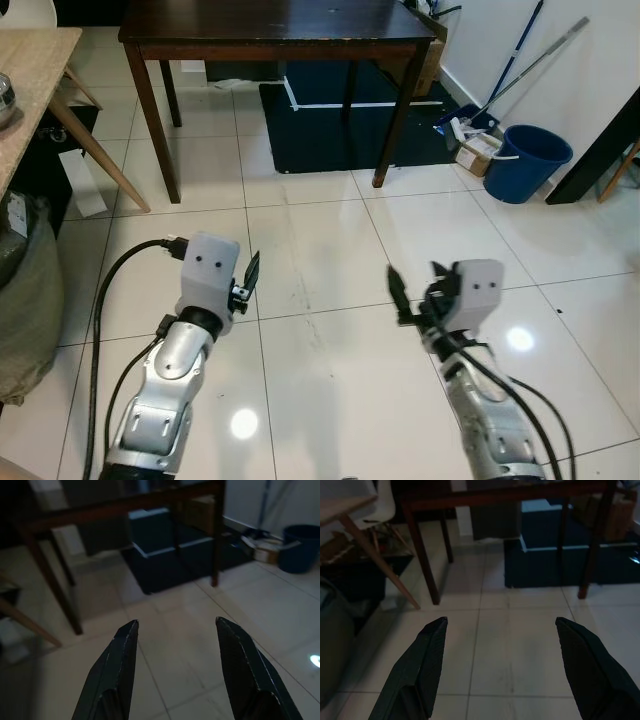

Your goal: Setting the table

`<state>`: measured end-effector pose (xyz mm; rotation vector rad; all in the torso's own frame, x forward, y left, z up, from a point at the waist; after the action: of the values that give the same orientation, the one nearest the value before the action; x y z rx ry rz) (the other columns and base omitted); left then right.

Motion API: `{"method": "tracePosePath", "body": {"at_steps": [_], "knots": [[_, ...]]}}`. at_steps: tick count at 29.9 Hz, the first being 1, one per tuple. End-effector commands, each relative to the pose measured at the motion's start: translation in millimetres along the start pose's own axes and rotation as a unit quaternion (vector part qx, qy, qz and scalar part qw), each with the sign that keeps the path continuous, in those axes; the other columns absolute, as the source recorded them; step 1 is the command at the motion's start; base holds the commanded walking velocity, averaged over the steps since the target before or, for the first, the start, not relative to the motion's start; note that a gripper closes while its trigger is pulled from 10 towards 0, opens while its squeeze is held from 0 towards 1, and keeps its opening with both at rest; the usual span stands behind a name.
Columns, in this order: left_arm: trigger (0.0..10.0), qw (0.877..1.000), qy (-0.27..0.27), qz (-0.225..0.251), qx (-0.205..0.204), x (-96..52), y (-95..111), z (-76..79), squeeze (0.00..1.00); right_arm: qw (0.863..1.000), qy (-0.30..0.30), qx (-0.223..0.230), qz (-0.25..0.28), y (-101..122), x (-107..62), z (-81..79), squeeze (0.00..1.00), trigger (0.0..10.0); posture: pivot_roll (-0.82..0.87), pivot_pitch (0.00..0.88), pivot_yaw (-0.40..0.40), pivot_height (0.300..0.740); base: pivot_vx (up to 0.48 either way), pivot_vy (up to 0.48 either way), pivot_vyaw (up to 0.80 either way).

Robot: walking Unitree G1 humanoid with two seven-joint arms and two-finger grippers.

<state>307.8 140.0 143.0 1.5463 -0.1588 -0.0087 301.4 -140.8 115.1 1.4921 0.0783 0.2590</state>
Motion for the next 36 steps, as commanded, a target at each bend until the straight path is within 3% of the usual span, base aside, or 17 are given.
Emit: {"method": "tracePosePath", "body": {"at_steps": [1, 4, 6, 8, 9, 10, 14, 20, 27, 36], "knots": [[10.0, 0.999, 0.035, 0.001, 0.012, 0.2, -3.2, -10.2, 0.00, 1.000, -0.005, -0.012, 0.005, 4.2, -0.7, 5.1, 0.00, 10.0, -0.15, 0.000, 0.020, 0.740, 0.000, 0.000, 0.00], [10.0, 0.998, 0.066, 0.000, 0.015, 1.0, -4.3, -22.1, 0.00, 1.000, -0.012, -0.021, 0.008, 6.7, -2.1, 10.8, 0.00, 10.0, -0.15, 0.005, 0.002, 0.740, 0.000, 0.000, 0.00], [10.0, 0.998, 0.066, 0.000, 0.015, 1.0, -4.3, -22.1, 0.00, 1.000, -0.012, -0.021, 0.008, 6.7, -2.1, 10.8, 0.00, 10.0, -0.15, 0.005, 0.002, 0.740, 0.000, 0.000, 0.00], [10.0, 0.996, 0.073, -0.051, 0.005, -7.7, -26.1, -31.2, 0.00, 0.999, -0.034, -0.038, -0.009, 0.0, -10.1, 28.4, 0.00, 10.0, -0.15, 0.008, -0.002, 0.740, 0.000, 0.000, 0.00], [10.0, 0.996, 0.073, -0.051, 0.005, -7.7, -26.1, -31.2, 0.00, 0.999, -0.034, -0.038, -0.009, 0.0, -10.1, 28.4, 0.00, 10.0, -0.15, 0.008, -0.002, 0.740, 0.000, 0.000, 0.00], [10.0, 0.992, 0.084, -0.092, -0.014, -17.8, -44.9, -37.3, 0.00, 0.997, -0.058, -0.049, -0.026, -8.4, -18.2, 42.5, 0.00, 10.0, -0.16, 0.011, 0.004, 0.740, 0.000, 0.000, 0.00], [10.0, 0.988, 0.097, -0.118, -0.017, -25.6, -59.9, -43.7, 0.00, 0.994, -0.080, -0.054, -0.044, -16.9, -29.0, 53.2, 0.00, 10.0, -0.16, 0.017, 0.015, 0.740, 0.000, 0.000, 0.00], [10.0, 0.988, 0.101, -0.120, -0.003, -26.8, -62.3, -47.2, 0.00, 0.994, -0.076, -0.052, -0.052, -21.8, -33.2, 50.1, 0.00, 10.0, -0.17, 0.020, 0.022, 0.740, 0.000, 0.000, 0.00], [10.0, 0.986, 0.129, -0.106, 0.013, -25.7, -57.8, -58.8, 0.00, 0.997, -0.046, -0.043, -0.044, -19.0, -22.9, 33.9, 0.00, 10.0, -0.14, 0.020, -0.003, 0.740, 0.000, 0.000, 0.00], [10.0, 0.990, 0.099, -0.103, 0.010, -24.8, -57.7, -47.2, 0.00, 0.997, -0.046, -0.042, -0.035, -13.7, -17.8, 37.0, 0.00, 10.0, -0.14, 0.017, -0.006, 0.740, 0.000, 0.000, 0.00]]}}
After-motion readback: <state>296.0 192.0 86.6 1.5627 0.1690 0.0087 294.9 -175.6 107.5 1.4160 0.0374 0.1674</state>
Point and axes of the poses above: a point about 5 cm out from each wrist's last joint towards the gripper, its own x axis pointing out of the wrist towards the gripper, its own y axis along the axis of the wrist's last joint, z = x × y, the point moved 2 cm from there along x, pointing out of the wrist towards the gripper, and after that the axes turned 11 degrees about -x, right-handed, at the moved point
